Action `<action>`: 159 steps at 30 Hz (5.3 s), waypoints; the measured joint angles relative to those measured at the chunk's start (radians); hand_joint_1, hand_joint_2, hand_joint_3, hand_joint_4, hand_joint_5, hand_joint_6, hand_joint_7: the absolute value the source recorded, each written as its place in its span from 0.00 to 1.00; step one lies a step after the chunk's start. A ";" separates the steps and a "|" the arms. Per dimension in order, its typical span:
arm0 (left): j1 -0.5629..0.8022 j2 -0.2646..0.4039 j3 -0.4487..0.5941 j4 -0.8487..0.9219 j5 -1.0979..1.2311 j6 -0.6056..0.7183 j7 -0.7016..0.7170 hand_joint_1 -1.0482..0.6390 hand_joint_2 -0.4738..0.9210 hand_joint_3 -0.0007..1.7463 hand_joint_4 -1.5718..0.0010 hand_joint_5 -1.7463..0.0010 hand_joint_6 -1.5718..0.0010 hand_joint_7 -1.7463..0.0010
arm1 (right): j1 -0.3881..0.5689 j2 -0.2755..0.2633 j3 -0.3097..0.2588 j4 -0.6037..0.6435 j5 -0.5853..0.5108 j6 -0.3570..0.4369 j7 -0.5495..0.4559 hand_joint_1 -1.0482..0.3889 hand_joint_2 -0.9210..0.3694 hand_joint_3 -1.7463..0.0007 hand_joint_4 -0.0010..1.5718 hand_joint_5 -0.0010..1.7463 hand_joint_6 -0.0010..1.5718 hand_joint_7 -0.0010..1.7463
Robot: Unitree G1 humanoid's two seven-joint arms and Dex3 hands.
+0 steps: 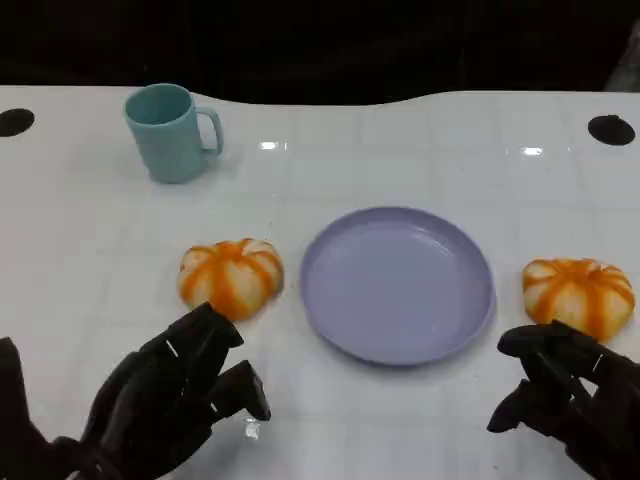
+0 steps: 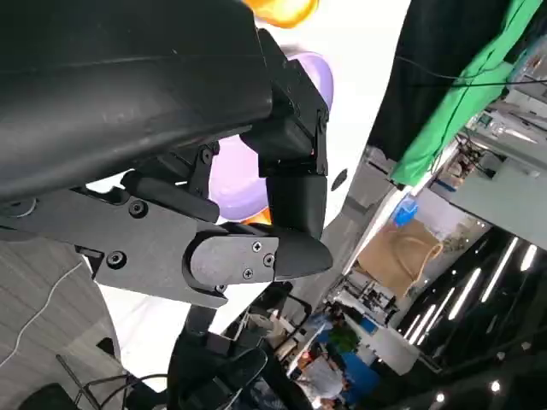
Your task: Grasp the bread from the table and place it into the plate.
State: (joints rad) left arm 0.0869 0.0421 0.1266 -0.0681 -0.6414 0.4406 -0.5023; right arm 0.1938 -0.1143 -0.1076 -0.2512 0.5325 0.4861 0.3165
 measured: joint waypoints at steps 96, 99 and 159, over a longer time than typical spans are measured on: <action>-0.869 0.149 -0.645 1.106 1.444 -0.455 0.449 0.31 0.90 0.00 0.90 0.92 0.85 1.00 | 0.001 0.003 -0.001 0.000 0.010 -0.007 0.021 0.42 0.00 0.84 0.38 0.83 0.32 0.68; -0.890 0.143 -0.649 1.143 1.437 -0.469 0.466 0.31 0.90 0.00 0.90 0.93 0.85 1.00 | 0.001 0.003 -0.001 0.000 0.012 -0.007 0.021 0.42 0.00 0.84 0.38 0.83 0.32 0.68; -1.003 0.019 -0.593 1.160 1.226 -0.994 0.687 0.51 0.73 0.68 0.43 0.00 0.54 0.00 | 0.008 0.001 -0.019 0.010 0.006 -0.009 0.041 0.42 0.00 0.83 0.37 0.85 0.34 0.63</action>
State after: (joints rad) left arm -0.9157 0.0607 -0.4669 1.0921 0.5841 -0.5537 0.1843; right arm 0.2015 -0.1129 -0.1270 -0.2408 0.5388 0.4773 0.3574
